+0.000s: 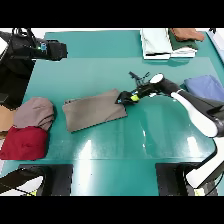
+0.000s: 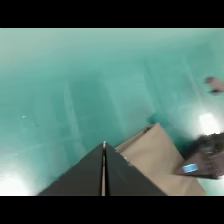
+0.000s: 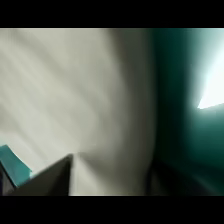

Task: Fold the shirts.

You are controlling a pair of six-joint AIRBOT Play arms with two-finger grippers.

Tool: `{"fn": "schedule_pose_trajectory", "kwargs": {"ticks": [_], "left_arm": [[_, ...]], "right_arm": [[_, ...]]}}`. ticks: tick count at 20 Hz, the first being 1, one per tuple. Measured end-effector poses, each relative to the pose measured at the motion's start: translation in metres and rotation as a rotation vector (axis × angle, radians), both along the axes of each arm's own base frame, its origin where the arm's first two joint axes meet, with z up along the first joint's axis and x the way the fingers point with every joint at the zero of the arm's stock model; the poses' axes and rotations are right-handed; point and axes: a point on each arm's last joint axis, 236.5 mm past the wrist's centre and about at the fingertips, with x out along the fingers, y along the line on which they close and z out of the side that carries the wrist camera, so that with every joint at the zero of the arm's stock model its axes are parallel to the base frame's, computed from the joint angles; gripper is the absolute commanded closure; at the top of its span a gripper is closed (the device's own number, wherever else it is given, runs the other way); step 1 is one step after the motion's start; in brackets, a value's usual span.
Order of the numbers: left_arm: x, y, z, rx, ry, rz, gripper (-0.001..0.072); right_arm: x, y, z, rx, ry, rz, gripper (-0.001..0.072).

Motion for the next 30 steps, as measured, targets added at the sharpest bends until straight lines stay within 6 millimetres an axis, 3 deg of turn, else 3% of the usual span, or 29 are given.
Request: {"fn": "schedule_pose_trajectory", "kwargs": {"ticks": [1, 2, 4, 6, 8, 10, 13, 17, 20, 23, 26, 30], "left_arm": [[0.000, -0.001, 0.000, -0.003, 0.001, -0.001, 0.0684], [0.000, -0.002, 0.000, -0.010, 0.002, -0.004, 0.0684], [-0.002, -0.008, 0.001, -0.025, 0.006, -0.017, 0.0684], [-0.005, -0.020, 0.003, -0.034, -0.001, -0.041, 0.0684], [-0.011, -0.037, 0.006, -0.040, -0.014, -0.079, 0.0684], [-0.018, -0.054, 0.007, -0.038, -0.023, -0.123, 0.0684], [-0.026, -0.071, 0.008, -0.039, -0.032, -0.165, 0.0684], [-0.028, -0.081, 0.013, -0.054, -0.049, -0.182, 0.0684], [-0.028, -0.084, 0.016, -0.071, -0.056, -0.184, 0.0684], [-0.029, -0.087, 0.019, -0.094, -0.054, -0.184, 0.0684], [-0.029, -0.088, 0.020, -0.115, -0.043, -0.173, 0.0684], [-0.030, -0.089, 0.020, -0.133, -0.032, -0.167, 0.0684]], "right_arm": [[0.000, 0.013, -0.003, 0.008, -0.002, 0.020, 0.0614], [-0.001, 0.027, -0.005, 0.017, -0.006, 0.042, 0.0697], [-0.001, 0.048, -0.003, 0.036, -0.029, 0.078, 0.0698], [0.007, 0.056, 0.006, 0.051, -0.061, 0.089, 0.0698], [0.025, 0.047, 0.025, 0.068, -0.105, 0.063, 0.0698], [0.050, 0.017, 0.051, 0.060, -0.168, 0.013, 0.0698], [0.086, -0.065, 0.089, -0.027, -0.256, -0.095, 0.0698], [0.115, -0.211, 0.137, -0.172, -0.356, -0.312, 0.0698], [0.118, -0.319, 0.165, -0.248, -0.397, -0.514, 0.0698], [0.109, -0.412, 0.181, -0.292, -0.419, -0.709, 0.0698], [0.104, -0.469, 0.196, -0.291, -0.456, -0.861, 0.0698], [0.107, -0.509, 0.227, -0.287, -0.545, -0.982, 0.0698]]}}
